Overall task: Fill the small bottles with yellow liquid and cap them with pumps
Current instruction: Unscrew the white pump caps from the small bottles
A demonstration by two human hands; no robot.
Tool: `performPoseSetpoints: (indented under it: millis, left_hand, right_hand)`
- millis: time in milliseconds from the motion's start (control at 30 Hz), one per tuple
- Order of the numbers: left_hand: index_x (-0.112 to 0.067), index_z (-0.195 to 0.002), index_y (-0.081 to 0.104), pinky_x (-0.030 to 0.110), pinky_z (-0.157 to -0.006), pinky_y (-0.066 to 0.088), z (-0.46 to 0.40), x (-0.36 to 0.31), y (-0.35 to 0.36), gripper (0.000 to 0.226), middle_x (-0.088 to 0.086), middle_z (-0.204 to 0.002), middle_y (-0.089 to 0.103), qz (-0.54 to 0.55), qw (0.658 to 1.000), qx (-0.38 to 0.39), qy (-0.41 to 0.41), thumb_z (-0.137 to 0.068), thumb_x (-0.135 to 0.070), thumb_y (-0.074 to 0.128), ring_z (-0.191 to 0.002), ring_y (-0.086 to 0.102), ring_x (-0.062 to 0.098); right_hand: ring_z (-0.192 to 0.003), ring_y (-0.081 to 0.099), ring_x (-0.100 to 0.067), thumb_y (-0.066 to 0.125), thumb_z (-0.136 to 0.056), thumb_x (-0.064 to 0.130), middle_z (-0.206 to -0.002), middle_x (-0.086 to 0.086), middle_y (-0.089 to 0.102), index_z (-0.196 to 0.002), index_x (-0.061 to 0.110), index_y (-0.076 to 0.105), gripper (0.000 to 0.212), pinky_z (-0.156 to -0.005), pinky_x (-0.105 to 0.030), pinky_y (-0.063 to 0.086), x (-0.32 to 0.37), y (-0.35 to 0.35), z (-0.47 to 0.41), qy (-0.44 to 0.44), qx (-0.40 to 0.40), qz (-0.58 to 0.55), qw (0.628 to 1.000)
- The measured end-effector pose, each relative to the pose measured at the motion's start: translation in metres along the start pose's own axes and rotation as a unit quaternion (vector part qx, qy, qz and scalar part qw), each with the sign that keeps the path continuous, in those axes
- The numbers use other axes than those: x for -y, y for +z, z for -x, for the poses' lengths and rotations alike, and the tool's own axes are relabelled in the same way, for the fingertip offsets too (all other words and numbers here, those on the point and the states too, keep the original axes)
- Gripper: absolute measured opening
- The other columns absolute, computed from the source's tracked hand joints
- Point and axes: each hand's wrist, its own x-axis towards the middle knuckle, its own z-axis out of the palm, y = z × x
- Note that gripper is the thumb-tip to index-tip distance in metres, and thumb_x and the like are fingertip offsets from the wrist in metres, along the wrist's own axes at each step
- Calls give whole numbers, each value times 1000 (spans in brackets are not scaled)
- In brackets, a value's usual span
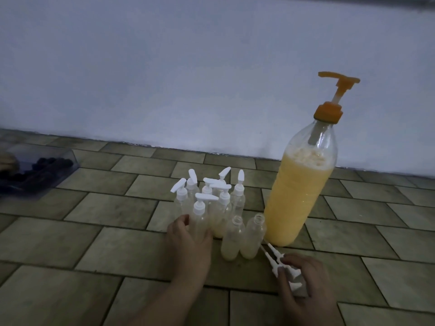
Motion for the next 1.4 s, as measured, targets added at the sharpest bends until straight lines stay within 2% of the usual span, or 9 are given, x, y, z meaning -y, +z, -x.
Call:
performPoseSetpoints:
  millis: [100,233,367,633,767,867,1033,1167,1400]
  left_hand:
    - [-15,-116,50,44,-90,48,2,1,1,44,-4,-110,46,-13,1000,-11,25,-79,-26,72,-104,50,20]
    - [-27,-114,48,42,-82,52,12,-1,-11,38,-14,-105,53,12,996,28,86,-82,-43,62,-98,55,13]
    - [-40,-115,46,28,-78,50,19,-20,-31,50,-19,-109,59,23,980,102,172,-74,-68,52,-101,56,2]
    - [-34,-111,59,9,-67,43,25,-56,-58,35,-14,-93,66,131,945,196,225,-82,-51,53,-85,63,1]
    - [-33,-109,62,13,-71,47,23,-61,-64,32,-12,-95,69,209,923,265,187,-80,-46,56,-89,64,2]
    - [-34,-103,65,22,-72,51,23,-66,-64,29,-3,-93,69,239,906,311,158,-78,-47,56,-89,65,11]
    - [-35,-106,62,22,-75,49,27,-69,-63,29,-8,-94,67,245,903,315,160,-81,-46,54,-93,63,9]
    - [-36,-120,55,24,-85,48,26,-66,-61,43,-12,-112,65,208,912,314,164,-80,-52,54,-109,59,6]
    - [-24,-130,49,15,-87,46,32,-71,-56,56,-9,-121,63,219,909,308,175,-79,-47,55,-115,57,5]
  right_hand:
    - [-93,50,18,56,-77,43,-104,34,54,-100,60,50,30,-79,1,37,28,-3,-14,28,19,-31,999]
    - [-92,52,7,59,-77,38,-95,26,56,-96,40,57,19,-75,-2,37,75,3,-44,-3,1,-39,999]
    - [-93,50,10,72,-71,47,-96,23,61,-102,41,62,34,-68,-5,38,115,-2,-81,119,110,-150,975]
    - [-68,60,-4,83,-64,25,-72,10,68,-81,23,72,20,-64,-25,53,139,-8,-116,192,145,-274,931]
    - [-93,68,-17,67,-81,4,-92,-3,74,-107,22,64,32,-85,-30,52,138,-15,-124,232,245,-390,857]
    - [-106,65,-17,70,-78,17,-102,-6,73,-131,27,45,60,-95,-36,42,136,-19,-125,249,270,-448,815]
    - [-95,68,-13,86,-43,36,-94,3,73,-122,27,55,85,-80,-30,51,129,-19,-127,228,203,-383,872]
    - [-90,70,-16,74,-59,21,-90,-9,74,-117,22,59,60,-77,-24,48,126,-34,-128,218,172,-434,857]
    - [-89,66,-15,85,-48,25,-90,1,72,-114,26,62,70,-76,-28,56,127,-35,-127,190,159,-398,883]
